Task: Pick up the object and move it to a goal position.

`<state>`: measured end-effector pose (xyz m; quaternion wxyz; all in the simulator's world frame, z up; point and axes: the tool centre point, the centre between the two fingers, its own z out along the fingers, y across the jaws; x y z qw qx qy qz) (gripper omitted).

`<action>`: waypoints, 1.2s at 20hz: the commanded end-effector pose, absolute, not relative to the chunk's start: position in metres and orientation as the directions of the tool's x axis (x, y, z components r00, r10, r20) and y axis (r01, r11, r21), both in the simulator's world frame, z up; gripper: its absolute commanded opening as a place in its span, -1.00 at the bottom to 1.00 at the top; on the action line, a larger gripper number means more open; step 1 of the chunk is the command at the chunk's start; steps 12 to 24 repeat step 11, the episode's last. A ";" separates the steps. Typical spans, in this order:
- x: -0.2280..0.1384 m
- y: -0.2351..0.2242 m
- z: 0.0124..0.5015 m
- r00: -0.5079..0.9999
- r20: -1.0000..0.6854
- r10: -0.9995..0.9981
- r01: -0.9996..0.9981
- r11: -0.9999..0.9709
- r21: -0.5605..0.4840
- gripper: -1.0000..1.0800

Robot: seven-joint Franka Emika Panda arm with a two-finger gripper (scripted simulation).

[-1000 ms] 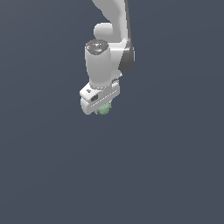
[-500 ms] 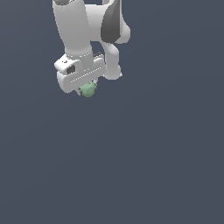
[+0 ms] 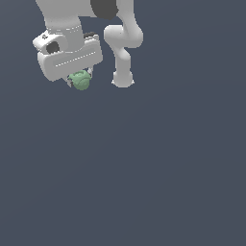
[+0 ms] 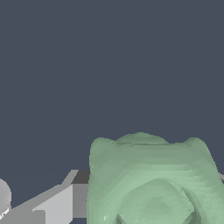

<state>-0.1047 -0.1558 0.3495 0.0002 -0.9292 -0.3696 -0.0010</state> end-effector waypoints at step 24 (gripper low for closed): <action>-0.107 -0.169 0.368 0.726 0.000 0.687 0.687 -0.726 0.000 -1.00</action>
